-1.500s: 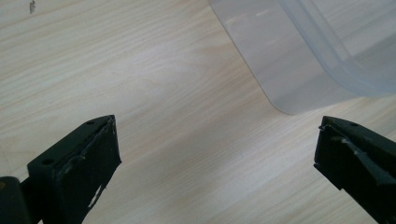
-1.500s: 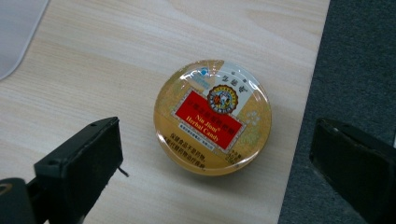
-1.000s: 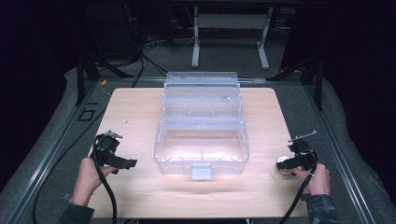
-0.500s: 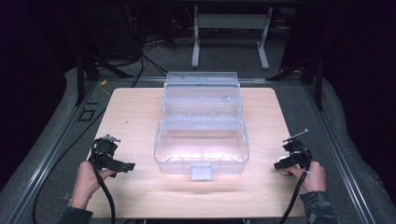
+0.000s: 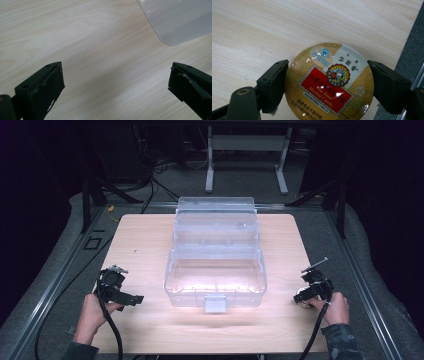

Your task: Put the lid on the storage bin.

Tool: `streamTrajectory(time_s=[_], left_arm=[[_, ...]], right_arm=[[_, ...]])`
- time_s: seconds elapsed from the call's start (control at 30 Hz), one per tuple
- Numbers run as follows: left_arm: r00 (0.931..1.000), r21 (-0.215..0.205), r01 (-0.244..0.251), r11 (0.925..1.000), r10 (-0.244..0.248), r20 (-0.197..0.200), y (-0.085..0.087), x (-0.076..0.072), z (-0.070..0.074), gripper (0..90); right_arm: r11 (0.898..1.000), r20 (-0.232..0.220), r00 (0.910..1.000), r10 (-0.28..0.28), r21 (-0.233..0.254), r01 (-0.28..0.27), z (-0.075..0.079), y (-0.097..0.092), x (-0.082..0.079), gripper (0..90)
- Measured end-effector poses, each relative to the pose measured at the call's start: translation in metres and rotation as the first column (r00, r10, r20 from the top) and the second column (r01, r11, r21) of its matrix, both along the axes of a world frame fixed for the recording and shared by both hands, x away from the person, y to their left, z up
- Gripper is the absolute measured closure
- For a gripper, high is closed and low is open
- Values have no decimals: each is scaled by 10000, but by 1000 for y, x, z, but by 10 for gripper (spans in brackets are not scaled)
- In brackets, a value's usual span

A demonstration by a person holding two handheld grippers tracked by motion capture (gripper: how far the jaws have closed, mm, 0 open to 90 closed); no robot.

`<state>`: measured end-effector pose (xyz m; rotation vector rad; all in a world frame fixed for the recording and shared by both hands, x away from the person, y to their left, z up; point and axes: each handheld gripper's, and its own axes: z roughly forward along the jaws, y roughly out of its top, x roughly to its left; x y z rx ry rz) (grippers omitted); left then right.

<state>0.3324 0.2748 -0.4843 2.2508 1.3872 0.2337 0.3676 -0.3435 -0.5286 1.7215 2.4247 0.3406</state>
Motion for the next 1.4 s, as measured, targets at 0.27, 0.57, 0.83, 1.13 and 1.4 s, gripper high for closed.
streamTrajectory(time_s=[0.27,0.57,0.83,1.13,1.4], left_arm=[[10000,75,-20,10000,19,89,5,-1,1,2],[10000,223,47,9997,-47,36,6,-2,-2,2],[9998,309,59,9995,-64,172,5,-1,0,2],[9997,341,67,9994,-75,232,5,-1,0,2],[9995,375,99,9992,-110,300,6,-1,1,2]], right_arm=[[9994,56,9999,143,-306,-141,12,3,-1,203],[9970,291,9988,399,-669,-379,33,10,-3,203],[9965,338,9969,717,-457,-701,51,16,-3,203],[9937,520,9933,1035,-488,-1010,73,22,-4,203],[9907,702,9891,1291,-518,-1256,93,30,-4,203]])
